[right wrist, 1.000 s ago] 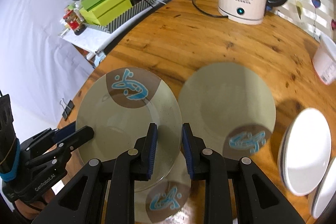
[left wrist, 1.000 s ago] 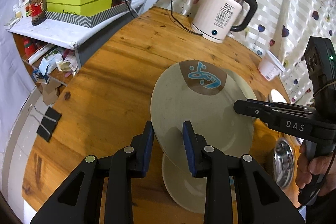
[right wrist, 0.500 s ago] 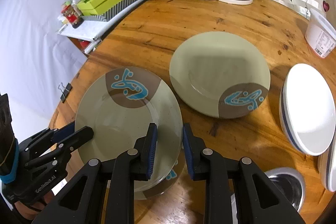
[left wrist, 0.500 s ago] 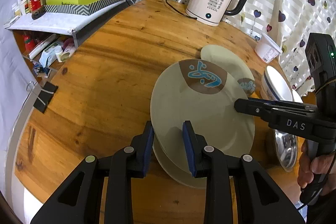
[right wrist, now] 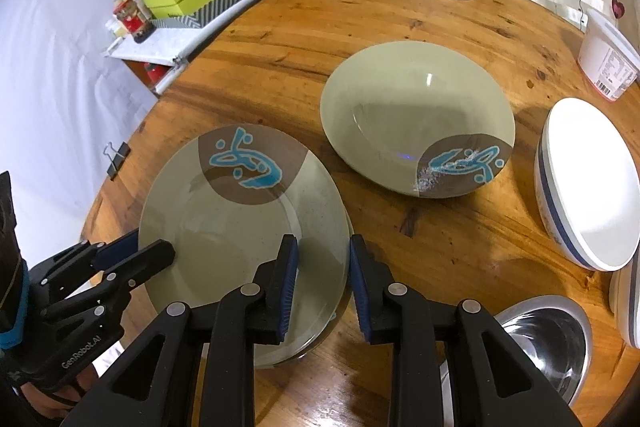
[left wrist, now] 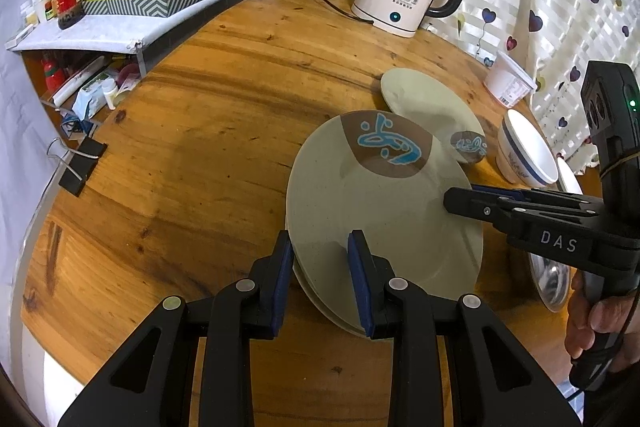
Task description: Organize plates and bowls
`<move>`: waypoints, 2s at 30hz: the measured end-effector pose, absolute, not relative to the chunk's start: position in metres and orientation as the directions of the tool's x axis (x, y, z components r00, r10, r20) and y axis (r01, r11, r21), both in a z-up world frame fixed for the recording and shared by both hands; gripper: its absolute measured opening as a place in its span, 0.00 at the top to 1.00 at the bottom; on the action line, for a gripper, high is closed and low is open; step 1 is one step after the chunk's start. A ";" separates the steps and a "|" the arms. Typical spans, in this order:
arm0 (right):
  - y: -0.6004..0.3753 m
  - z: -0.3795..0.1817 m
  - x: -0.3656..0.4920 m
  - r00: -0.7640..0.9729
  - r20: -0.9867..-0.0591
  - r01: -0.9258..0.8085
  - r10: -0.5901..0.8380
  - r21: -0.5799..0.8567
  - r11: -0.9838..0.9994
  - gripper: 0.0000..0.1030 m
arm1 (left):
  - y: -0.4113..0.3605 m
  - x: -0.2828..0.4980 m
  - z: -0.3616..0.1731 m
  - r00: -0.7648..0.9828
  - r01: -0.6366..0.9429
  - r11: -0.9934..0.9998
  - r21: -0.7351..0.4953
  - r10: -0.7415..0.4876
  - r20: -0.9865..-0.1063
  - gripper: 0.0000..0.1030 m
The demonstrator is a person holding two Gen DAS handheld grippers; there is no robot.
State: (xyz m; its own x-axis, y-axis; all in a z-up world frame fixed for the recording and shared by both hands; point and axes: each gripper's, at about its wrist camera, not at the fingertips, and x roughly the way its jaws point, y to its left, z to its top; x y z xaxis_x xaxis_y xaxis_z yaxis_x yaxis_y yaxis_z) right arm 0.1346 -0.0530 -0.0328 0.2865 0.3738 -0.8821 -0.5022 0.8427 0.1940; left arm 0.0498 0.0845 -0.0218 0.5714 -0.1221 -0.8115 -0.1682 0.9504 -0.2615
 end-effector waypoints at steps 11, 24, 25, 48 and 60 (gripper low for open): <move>-0.052 -0.037 0.133 0.290 -0.890 -0.504 0.352 0.170 0.847 0.73 | 0.080 0.050 -0.023 0.559 -0.164 0.954 -0.250 -0.119 -0.821 0.72; -0.048 -0.039 0.129 0.318 -0.890 -0.517 0.327 0.127 0.847 0.71 | 0.074 0.049 -0.024 0.559 -0.160 0.964 -0.213 -0.090 -0.824 0.72; -0.048 -0.039 0.128 0.323 -0.889 -0.517 0.325 0.123 0.847 0.71 | 0.074 0.049 -0.024 0.560 -0.159 0.964 -0.212 -0.089 -0.824 0.72; -0.058 -0.039 0.122 0.343 -0.863 -0.516 0.371 0.157 0.842 0.71 | 0.084 0.048 -0.026 0.576 -0.170 0.953 -0.250 -0.109 -0.810 0.69; -0.062 -0.035 0.120 0.358 -0.843 -0.514 0.401 0.181 0.838 0.71 | 0.091 0.054 -0.024 0.593 -0.171 0.947 -0.271 -0.121 -0.796 0.68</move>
